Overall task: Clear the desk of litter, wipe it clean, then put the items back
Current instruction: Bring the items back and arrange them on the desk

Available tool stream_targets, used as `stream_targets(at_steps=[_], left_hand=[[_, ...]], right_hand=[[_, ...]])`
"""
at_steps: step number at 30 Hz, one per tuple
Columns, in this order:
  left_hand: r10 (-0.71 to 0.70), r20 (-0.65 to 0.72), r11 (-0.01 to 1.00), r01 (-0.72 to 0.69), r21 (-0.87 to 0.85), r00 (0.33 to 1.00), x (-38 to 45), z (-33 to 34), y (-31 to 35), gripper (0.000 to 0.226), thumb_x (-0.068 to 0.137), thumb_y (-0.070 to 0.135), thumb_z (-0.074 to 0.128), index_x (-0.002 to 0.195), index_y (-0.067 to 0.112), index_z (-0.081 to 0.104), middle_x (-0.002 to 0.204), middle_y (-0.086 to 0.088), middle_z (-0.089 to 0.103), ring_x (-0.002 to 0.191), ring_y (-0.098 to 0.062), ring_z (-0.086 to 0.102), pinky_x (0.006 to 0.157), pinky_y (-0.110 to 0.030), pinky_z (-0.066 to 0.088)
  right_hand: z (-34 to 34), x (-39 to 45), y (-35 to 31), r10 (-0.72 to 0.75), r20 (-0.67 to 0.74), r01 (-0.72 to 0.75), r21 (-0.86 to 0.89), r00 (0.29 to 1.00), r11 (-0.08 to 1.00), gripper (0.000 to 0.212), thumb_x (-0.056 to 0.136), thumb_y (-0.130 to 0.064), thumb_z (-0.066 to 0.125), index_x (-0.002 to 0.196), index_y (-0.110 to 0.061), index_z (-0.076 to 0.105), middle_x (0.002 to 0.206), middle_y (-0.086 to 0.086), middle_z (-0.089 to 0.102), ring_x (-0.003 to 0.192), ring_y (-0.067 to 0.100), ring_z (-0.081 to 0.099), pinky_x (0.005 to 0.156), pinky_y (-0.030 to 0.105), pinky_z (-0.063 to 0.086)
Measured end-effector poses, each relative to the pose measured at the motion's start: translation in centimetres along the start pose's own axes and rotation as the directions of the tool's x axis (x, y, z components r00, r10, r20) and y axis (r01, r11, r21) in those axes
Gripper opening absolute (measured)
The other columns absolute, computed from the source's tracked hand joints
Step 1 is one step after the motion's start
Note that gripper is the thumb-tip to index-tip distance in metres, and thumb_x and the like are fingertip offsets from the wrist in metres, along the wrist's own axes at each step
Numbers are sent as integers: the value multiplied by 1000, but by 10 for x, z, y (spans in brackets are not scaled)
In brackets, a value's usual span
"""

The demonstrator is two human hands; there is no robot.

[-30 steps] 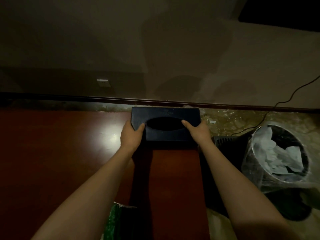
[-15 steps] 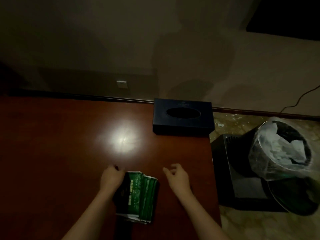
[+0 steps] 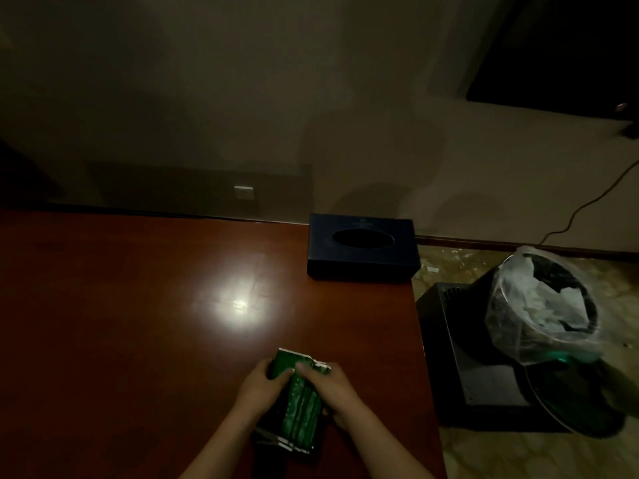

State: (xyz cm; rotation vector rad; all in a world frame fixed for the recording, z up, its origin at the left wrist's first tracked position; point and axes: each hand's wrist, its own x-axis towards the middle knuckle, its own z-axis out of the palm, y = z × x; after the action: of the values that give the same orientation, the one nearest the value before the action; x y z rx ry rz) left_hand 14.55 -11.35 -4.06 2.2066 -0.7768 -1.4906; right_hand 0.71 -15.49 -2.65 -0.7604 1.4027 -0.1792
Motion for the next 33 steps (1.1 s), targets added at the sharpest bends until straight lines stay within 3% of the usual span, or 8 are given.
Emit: stream_targets(at_steps=[4, 8, 12, 17, 20, 23, 28, 33], left_hand=[[-13, 16, 998, 12, 56, 1000, 27, 6, -18, 79, 46, 72, 61, 110, 25, 66, 100, 2, 72, 92, -18, 67, 86, -37, 54], [67, 143, 985, -42, -168, 987, -6, -5, 18, 62, 52, 27, 66, 109, 4, 64, 76, 3, 71, 62, -7, 67, 58, -19, 51], [199, 321, 965, -127, -229, 926, -9, -8, 37, 75, 61, 7, 69, 128, 16, 37, 102, -4, 65, 79, -7, 68, 66, -21, 52], [320, 328, 936, -350, 34, 889, -12, -1, 77, 78, 82, -1, 65, 144, 24, 24, 118, 6, 56, 93, -2, 61, 68, -11, 48], [504, 286, 571, -563, 598, 815, -9, 8, 98, 79, 85, 31, 61, 148, 37, 13, 130, 11, 49, 114, -10, 48, 86, -14, 37], [592, 264, 299, -512, 805, 762, 0, 29, 104, 78, 88, 36, 52, 150, 34, 6, 134, 5, 47, 123, -19, 40, 97, -32, 28], [533, 136, 418, -399, 816, 835, 15, 33, 82, 89, 83, 55, 54, 152, 27, 4, 140, 5, 41, 131, -17, 34, 108, -35, 23], [535, -95, 776, -443, 449, 840, 22, 18, 47, 101, 72, 45, 75, 151, 23, 17, 129, 7, 55, 118, -17, 45, 94, -33, 41]], right_hand=[[-5, -4, -3, 16, 25, -19, 124, 1000, 992, 35, 69, -3, 72, 103, -1, 63, 94, 21, 70, 71, 24, 68, 62, 31, 56], [-19, -10, -8, -4, 80, -13, 216, 997, 976, 27, 73, 8, 66, 98, -3, 63, 81, 13, 70, 63, 20, 67, 56, 28, 55], [-38, -13, -21, -41, 79, 15, 303, 996, 953, 38, 81, 11, 59, 113, -8, 54, 96, 12, 68, 81, 23, 67, 62, 32, 55], [-72, -5, -39, -281, -18, 276, -133, 960, 952, 74, 77, 0, 73, 136, -21, 35, 123, 1, 50, 112, 19, 54, 84, 24, 52], [-88, 8, -43, -426, 30, 383, -497, 904, 778, 95, 71, -13, 79, 148, -32, 27, 142, -4, 39, 132, 15, 37, 109, 34, 37], [-92, 14, -38, -458, -7, 375, -561, 889, 738, 78, 73, -21, 76, 134, -51, 35, 133, -6, 51, 125, 16, 48, 105, 34, 42], [-100, 17, -18, -434, -25, 307, -671, 901, 675, 68, 82, -9, 63, 140, -37, 40, 132, -2, 46, 127, 16, 39, 109, 34, 34], [-99, 29, -10, -461, -100, 320, -592, 882, 740, 73, 81, -15, 67, 133, -55, 35, 111, -5, 46, 114, 18, 48, 100, 26, 40]])
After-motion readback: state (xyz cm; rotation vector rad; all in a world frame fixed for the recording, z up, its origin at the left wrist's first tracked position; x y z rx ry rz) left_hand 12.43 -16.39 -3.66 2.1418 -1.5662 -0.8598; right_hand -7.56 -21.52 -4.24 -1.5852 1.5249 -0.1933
